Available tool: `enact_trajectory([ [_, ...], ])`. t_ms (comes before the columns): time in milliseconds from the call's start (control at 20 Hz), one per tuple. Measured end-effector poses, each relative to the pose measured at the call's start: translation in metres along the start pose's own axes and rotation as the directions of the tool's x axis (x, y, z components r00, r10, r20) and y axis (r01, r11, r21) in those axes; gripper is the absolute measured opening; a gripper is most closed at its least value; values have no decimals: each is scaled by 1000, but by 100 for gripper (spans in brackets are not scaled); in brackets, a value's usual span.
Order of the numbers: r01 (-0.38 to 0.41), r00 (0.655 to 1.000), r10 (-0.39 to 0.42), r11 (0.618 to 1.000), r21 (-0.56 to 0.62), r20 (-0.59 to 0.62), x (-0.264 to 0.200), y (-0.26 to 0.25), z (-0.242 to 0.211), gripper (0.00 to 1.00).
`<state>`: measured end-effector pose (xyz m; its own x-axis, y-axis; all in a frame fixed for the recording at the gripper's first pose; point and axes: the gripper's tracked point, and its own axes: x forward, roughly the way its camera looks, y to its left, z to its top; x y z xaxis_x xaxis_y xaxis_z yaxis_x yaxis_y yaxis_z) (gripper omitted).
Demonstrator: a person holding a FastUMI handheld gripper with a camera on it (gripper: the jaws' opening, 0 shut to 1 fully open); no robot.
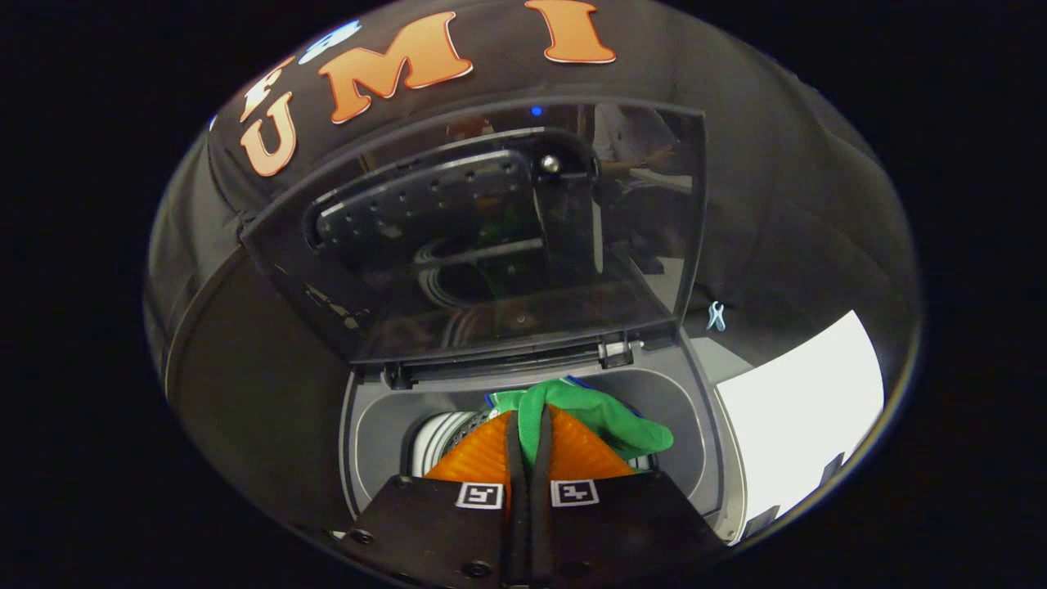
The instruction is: Put the clothes into the washing machine and then close the washing machine lid.
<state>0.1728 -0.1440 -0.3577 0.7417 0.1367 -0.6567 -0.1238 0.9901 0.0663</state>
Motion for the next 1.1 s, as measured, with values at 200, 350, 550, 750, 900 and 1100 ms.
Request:
enact_trajectory([
  [200,0,999,1,1000,8,-50,28,6,-26,8],
  [350,4,996,-5,1000,-8,-87,45,9,-44,8],
  [550,31,988,-33,999,-15,-151,64,3,-73,8],
  [750,55,973,-50,998,13,-225,81,-1,-105,8],
  [900,74,959,-63,997,30,-277,85,-3,-121,10],
  [1100,71,961,-61,997,27,-271,81,-1,-123,19],
])
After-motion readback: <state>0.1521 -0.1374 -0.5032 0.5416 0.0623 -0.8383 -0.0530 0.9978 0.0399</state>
